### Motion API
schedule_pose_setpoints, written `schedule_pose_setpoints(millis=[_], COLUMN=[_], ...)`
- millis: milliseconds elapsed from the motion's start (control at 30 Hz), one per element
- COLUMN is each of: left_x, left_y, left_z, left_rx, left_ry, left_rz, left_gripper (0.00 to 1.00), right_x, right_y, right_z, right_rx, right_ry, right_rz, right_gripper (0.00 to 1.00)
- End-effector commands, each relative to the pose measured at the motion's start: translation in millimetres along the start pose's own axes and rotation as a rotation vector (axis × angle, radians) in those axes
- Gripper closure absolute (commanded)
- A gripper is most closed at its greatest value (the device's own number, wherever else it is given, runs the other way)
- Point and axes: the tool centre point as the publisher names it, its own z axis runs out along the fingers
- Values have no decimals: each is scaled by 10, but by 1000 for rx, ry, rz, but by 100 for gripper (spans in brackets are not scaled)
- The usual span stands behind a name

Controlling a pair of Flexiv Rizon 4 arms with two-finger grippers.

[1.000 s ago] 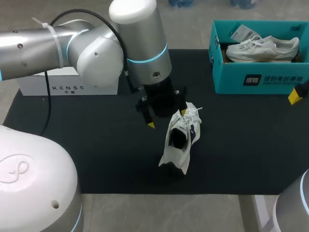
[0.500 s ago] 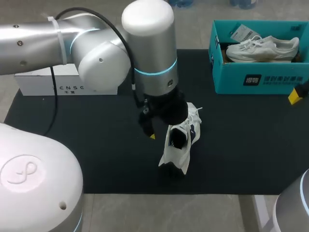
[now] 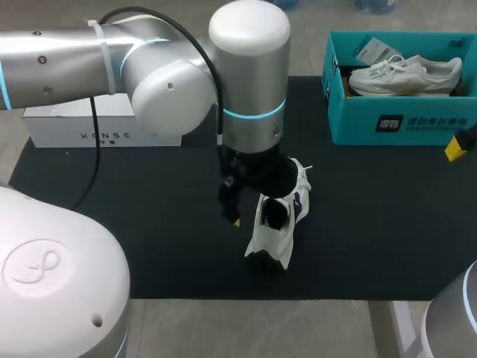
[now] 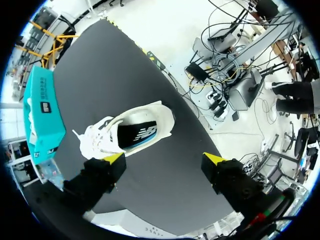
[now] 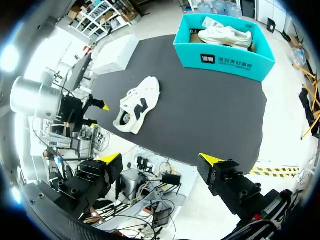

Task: Take the shoe out of the shoebox, open the shoe tongue, remove and reinsert the insole, then place the shoe into the shoebox

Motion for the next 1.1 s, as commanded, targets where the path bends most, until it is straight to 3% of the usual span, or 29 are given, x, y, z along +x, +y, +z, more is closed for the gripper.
schedule_pose_setpoints(millis=[33, 267, 600, 1100], left_x=[36, 95, -18, 37], left_y=[-69, -195, -405, -435], left_z=[-48, 168, 573, 783], left_rx=[-15, 17, 29, 30], left_ry=[33, 103, 166, 199], left_rz=[-97, -192, -167, -237], left_gripper=[0, 0, 0, 0], right_x=[-5, -5, -5, -5], right_y=[16, 16, 16, 16], right_z=[8, 8, 8, 8], right_rx=[2, 2, 2, 2], right_ry=[0, 0, 0, 0], right_rz=[0, 0, 0, 0], right_gripper=[0, 0, 0, 0])
